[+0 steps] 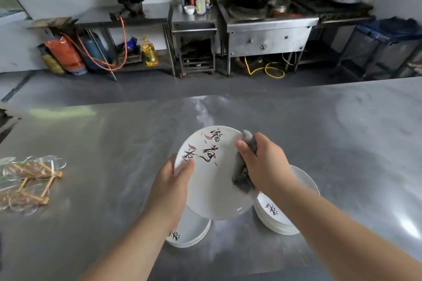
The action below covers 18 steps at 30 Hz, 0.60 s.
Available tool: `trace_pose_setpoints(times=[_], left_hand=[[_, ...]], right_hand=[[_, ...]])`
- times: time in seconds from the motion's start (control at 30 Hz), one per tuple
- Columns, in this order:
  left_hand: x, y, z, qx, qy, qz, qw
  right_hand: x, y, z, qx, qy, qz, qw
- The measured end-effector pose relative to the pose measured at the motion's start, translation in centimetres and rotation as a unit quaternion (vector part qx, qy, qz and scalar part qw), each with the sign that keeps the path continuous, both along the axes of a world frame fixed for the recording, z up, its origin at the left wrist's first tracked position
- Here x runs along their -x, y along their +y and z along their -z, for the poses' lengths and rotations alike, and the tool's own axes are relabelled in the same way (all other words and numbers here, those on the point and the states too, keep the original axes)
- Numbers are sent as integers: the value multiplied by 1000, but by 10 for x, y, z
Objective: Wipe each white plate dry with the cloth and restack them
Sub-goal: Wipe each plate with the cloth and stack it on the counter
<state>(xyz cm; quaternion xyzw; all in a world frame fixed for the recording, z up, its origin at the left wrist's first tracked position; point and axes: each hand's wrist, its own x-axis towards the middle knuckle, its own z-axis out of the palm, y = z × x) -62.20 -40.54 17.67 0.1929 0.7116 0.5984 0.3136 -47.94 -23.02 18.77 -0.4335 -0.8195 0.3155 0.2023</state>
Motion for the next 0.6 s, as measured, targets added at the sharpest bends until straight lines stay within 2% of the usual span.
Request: trace_pose_setpoints(times=[0.07, 0.1, 0.17, 0.2, 0.23, 0.3, 0.37, 0.43, 0.5, 0.6], left_hand=[[21, -5, -7, -13, -131, 116, 984], [30, -6, -9, -13, -134, 139, 981], [37, -2, -9, 16, -11, 151, 988], [35, 1, -7, 32, 54, 144, 988], [34, 2, -4, 36, 95, 125, 987], [34, -2, 3, 29, 124, 62, 990], [35, -9, 9, 21, 117, -28, 993], [31, -17, 15, 23, 115, -100, 988], [23, -23, 21, 50, 132, -98, 985], [16, -27, 22, 49, 173, -21, 983]], right_hand=[[9, 12, -21, -50, -32, -94, 994], [16, 13, -31, -74, -58, -152, 984], [34, 4, -42, -125, -122, -228, 958], [43, -3, -43, -144, -144, -233, 951], [49, -9, -42, -156, -148, -219, 952], [52, -18, -32, -135, -98, -147, 975], [44, -27, -14, -69, -45, -47, 996], [32, -40, 5, -2, -34, 17, 999], [27, -49, 14, 19, -56, 25, 998], [42, -44, -2, -70, -79, -65, 992]])
